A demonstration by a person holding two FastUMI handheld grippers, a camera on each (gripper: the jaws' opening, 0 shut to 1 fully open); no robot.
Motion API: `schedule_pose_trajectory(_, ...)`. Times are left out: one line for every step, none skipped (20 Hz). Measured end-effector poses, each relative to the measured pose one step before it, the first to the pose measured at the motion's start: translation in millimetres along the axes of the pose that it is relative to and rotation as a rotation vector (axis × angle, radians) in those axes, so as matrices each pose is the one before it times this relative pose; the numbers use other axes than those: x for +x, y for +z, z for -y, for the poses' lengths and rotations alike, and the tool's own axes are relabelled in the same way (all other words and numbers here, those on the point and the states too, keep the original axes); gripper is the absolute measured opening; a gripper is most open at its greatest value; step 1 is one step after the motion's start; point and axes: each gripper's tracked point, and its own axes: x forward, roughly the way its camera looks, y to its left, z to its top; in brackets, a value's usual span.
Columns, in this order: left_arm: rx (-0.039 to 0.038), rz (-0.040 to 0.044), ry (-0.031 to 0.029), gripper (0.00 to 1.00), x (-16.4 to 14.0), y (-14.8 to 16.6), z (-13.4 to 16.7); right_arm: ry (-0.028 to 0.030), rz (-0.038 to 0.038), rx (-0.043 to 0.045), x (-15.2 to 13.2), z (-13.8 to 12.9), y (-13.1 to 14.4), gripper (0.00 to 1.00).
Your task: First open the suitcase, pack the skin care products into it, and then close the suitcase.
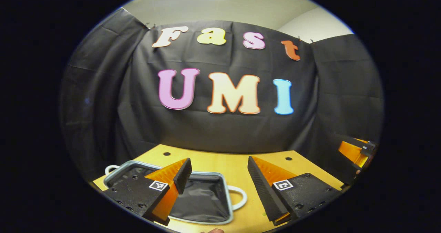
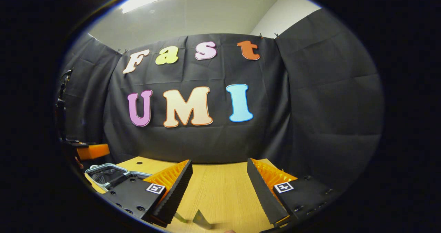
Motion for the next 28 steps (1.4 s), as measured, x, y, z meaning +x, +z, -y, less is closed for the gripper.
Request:
schedule_pose_trajectory(0.01674, -0.00867, -0.02618, 0.95, 0.23, -8.82, 11.14, -0.00261, 0.00353, -0.00915, 0.17, 2.78, 1.81, 0.99)
schedule_pose_trajectory(0.0162, -0.01617, -0.02549, 0.95, -0.03, -10.8, 12.56, -0.00289, 0.00163, -0.01044, -0.78, 1.95, 0.65, 0.98)
schedule_pose_trajectory(0.0155, -0.01684, -0.02544, 0.95, -0.71, -10.98, 12.54, -0.00171, -0.00196, -0.00893, 0.0, 1.73, -0.88, 0.98)
schedule_pose_trajectory(0.0097, -0.01405, -0.02274, 0.95, -0.3, -10.21, 10.93, -0.00379, -0.00702, -0.00351, -0.82, 1.66, -3.58, 0.98)
schedule_pose_trajectory(0.00369, -0.01526, -0.02464, 0.95, 1.27, -12.1, 13.17, -0.0021, -0.00665, 0.00294, -1.05, 0.89, -2.38, 0.98)
schedule_pose_trajectory(0.00404, -0.01906, -0.02303, 0.95, 1.6, -11.88, 13.13, -0.00066, -0.00761, 0.00213, -0.8, -0.06, -3.7, 0.98)
schedule_pose_trajectory(0.005, -0.02102, -0.02315, 0.95, 0.99, -12.18, 10.95, 0.00195, -0.01404, -0.0059, -1.28, -0.33, -5.29, 0.98)
schedule_pose_trajectory(0.00238, -0.02129, -0.02076, 0.95, -0.37, -11.3, 12.06, 0.00397, -0.01546, -0.01543, -0.75, -1.23, -7.84, 0.99)
schedule_pose_trajectory(-0.00526, -0.01781, -0.02242, 0.95, 1.54, -10.67, 10.83, 0.00572, -0.0177, -0.02157, -1.39, -0.59, -6.17, 0.98)
schedule_pose_trajectory(-0.01022, -0.02849, -0.02297, 0.95, 3.54, -13.7, 11.73, 0.00115, -0.00813, -0.01838, -2.06, 0.83, -3.7, 0.98)
schedule_pose_trajectory(-0.00404, -0.02881, -0.01531, 0.95, 3.15, -14.01, 9.18, -0.00281, -0.00312, -0.00739, -2.29, 2.31, -0.9, 0.99)
schedule_pose_trajectory(0.00119, -0.02823, -0.01173, 0.95, 3.34, -12.07, 5.59, -0.00149, -0.00128, -0.00076, -1.76, 3.06, -0.21, 0.98)
schedule_pose_trajectory(0.00302, -0.01695, -0.00949, 0.95, 3.27, -10.13, 4.74, -0.00438, -0.00223, -0.00462, -1.68, 3.1, -0.51, 0.99)
schedule_pose_trajectory(-0.00321, -0.02252, -0.00772, 0.96, 5.22, -10.44, 2.92, -0.00581, -0.00508, -0.01079, -1.66, 4.45, -2.6, 0.99)
schedule_pose_trajectory(-0.01041, -0.02533, -0.01614, 0.95, 4.14, -11.1, 4.29, -0.00305, -0.00807, -0.01303, -0.19, 3.95, -2.27, 0.99)
schedule_pose_trajectory(-0.0116, -0.02261, -0.00559, 0.95, 5.84, -9.57, 2.3, -0.00437, -0.00758, -0.00952, -1.24, 3.78, -3.15, 0.99)
schedule_pose_trajectory(-0.00643, -0.01658, -0.00468, 0.95, 3.94, -6.28, 1.24, -0.00792, -0.00627, -0.00251, -1.27, 4.43, -1.78, 0.99)
schedule_pose_trajectory(-0.0021, -0.01636, -0.00137, 0.94, 4.57, -6.89, 1.51, -0.00469, -0.00886, 0.00269, -0.94, 3.77, -4.17, 0.99)
schedule_pose_trajectory(0.00064, -0.01854, 0.0021, 0.89, 5.45, -7.51, -0.36, 0.00021, -0.0102, 0.00282, -1.28, 0.39, -3.86, 0.99)
schedule_pose_trajectory(-0.0095, -0.02558, -0.00236, 0.83, 6.0, -7.24, -0.37, 0.00709, -0.01298, -0.00082, -0.85, -1.6, -4.98, 0.99)
schedule_pose_trajectory(-0.01533, -0.02121, -0.00332, 0.79, 6.44, -6.54, 0.41, 0.01355, -0.01729, -0.0032, -0.08, -4.35, -5.17, 0.99)
schedule_pose_trajectory(-0.01224, -0.02369, -0.0027, 0.67, 3.95, -5.11, 0.52, 0.00917, -0.01148, -0.00328, -0.32, -4.17, -4.06, 0.99)
schedule_pose_trajectory(-0.00512, -0.01564, -0.00287, 0.57, 3.58, -3.23, 0.9, 0.01253, -0.00577, 0.00138, 0.57, -4.02, -2.2, 0.99)
schedule_pose_trajectory(-0.00213, -0.01387, 0.00502, 0.48, 2.51, -1.74, -1.12, 0.01323, -0.00347, 0.00355, -0.68, -5.04, -2.1, 0.99)
schedule_pose_trajectory(-0.00368, -0.0163, -0.00053, 0.41, 4.04, -3.92, -2.12, 0.01553, -0.00362, 0.00354, 0.14, -5.64, -2.82, 0.99)
schedule_pose_trajectory(-0.01727, -0.01915, -0.00605, 0.26, 0.59, -3.81, 0.73, 0.01904, -0.00528, 0.00057, 0.17, -6.69, -4.61, 0.99)
schedule_pose_trajectory(0.00323, 0.00825, -0.01155, 0.19, 2.13, 4.55, 0.55, 0.01874, -0.00902, -0.00266, 1.03, -7.58, -6.38, 1.0)
schedule_pose_trajectory(0.00464, -0.02061, -0.00116, 0.16, -2.12, -0.69, -1.84, 0.02022, -0.01286, -0.0063, 0.52, -6.93, -8.55, 1.0)
